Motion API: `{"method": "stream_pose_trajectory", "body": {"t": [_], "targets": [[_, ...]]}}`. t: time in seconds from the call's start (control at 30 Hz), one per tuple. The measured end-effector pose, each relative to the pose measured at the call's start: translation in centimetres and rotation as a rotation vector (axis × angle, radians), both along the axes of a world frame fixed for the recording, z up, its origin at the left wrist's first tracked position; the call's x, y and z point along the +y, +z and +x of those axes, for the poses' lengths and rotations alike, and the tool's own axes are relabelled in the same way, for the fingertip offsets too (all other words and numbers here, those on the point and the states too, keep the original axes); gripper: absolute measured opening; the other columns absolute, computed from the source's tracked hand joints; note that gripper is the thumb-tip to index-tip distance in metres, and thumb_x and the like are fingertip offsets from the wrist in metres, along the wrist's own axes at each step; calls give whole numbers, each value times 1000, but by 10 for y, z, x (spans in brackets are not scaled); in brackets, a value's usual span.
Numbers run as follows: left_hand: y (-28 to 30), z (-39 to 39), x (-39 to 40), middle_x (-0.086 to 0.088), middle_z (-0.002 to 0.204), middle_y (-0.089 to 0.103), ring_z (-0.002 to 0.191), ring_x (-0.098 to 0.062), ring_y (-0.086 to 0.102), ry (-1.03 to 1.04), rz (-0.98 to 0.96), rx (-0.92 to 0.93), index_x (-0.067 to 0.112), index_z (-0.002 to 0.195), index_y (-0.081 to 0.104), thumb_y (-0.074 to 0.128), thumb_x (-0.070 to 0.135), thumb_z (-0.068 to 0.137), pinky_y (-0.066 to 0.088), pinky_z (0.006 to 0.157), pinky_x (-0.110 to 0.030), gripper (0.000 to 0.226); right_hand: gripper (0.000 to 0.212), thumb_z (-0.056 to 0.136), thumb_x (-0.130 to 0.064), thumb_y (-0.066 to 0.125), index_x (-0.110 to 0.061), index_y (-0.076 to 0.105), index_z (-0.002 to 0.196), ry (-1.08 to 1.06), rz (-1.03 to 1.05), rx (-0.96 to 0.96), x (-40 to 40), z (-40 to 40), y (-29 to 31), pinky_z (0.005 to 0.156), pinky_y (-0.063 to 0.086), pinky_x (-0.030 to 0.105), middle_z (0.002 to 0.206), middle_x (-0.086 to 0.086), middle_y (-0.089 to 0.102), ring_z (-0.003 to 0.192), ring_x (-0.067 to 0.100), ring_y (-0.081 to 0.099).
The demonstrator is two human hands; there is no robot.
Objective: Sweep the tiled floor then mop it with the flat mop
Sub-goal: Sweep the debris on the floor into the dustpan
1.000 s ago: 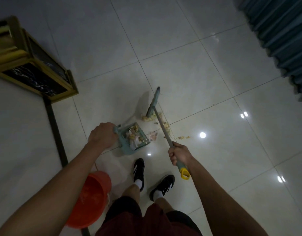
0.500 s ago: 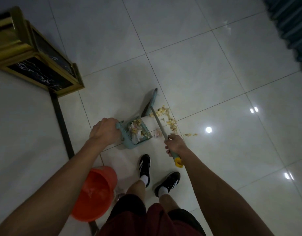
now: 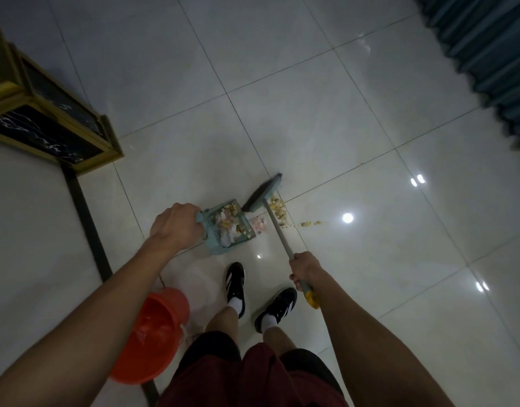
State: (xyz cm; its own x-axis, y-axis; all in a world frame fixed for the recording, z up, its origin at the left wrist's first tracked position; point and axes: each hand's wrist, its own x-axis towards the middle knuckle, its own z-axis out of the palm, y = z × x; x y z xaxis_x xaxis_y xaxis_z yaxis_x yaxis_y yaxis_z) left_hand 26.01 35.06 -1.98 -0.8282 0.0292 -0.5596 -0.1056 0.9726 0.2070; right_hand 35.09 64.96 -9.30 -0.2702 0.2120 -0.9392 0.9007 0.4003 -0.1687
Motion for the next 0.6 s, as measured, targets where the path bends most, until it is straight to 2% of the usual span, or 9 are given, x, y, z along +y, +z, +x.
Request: {"method": "stream_pose_trajectory", "body": {"t": [0.1,0.23,0.33,0.43,0.5,0.6], "targets": [[2,10,13,4,82,58,72,-18,55,-10,-7,-5,34,79,60,59,34,85,31,54,-24,7,22,97,-6,45,3,62,106,-57,-22,3,18,27,2,43,42,26,71,16,59,46,22,49],[2,23,30,6,79,56,70,-19,55,-12,-9,6,36,70,54,60,32,82,30,52,-23,14,9,97,-16,48,-11,55,97,-11,-26,54,38,59,4,47,45,27,76,10,59,53,20,54],[3,32,46,5,78,56,70,-21,54,-19,-18,17,34,74,59,62,30,81,34,56,-25,9,9,97,-16,48,-13,54,91,-15,-22,50,52,79,7,47,45,25,70,7,58,52,20,55],[5,40,60,2,81,59,72,-23,55,-29,-28,33,33,83,64,63,28,81,39,63,-28,5,20,96,-7,47,-12,52,77,-79,-15,29,68,96,10,47,41,25,66,10,56,50,22,52],[6,46,68,0,84,61,73,-24,55,-44,-34,42,32,83,64,62,26,83,40,65,-28,6,19,93,1,43,-4,55,80,-189,-23,17,79,106,12,46,36,26,68,15,55,47,21,45],[9,55,80,-1,84,59,74,-25,55,-57,-43,49,32,84,64,63,27,83,41,66,-28,5,19,94,-1,42,0,61,98,-322,-40,63,95,115,17,43,33,22,72,16,52,43,19,40]]}}
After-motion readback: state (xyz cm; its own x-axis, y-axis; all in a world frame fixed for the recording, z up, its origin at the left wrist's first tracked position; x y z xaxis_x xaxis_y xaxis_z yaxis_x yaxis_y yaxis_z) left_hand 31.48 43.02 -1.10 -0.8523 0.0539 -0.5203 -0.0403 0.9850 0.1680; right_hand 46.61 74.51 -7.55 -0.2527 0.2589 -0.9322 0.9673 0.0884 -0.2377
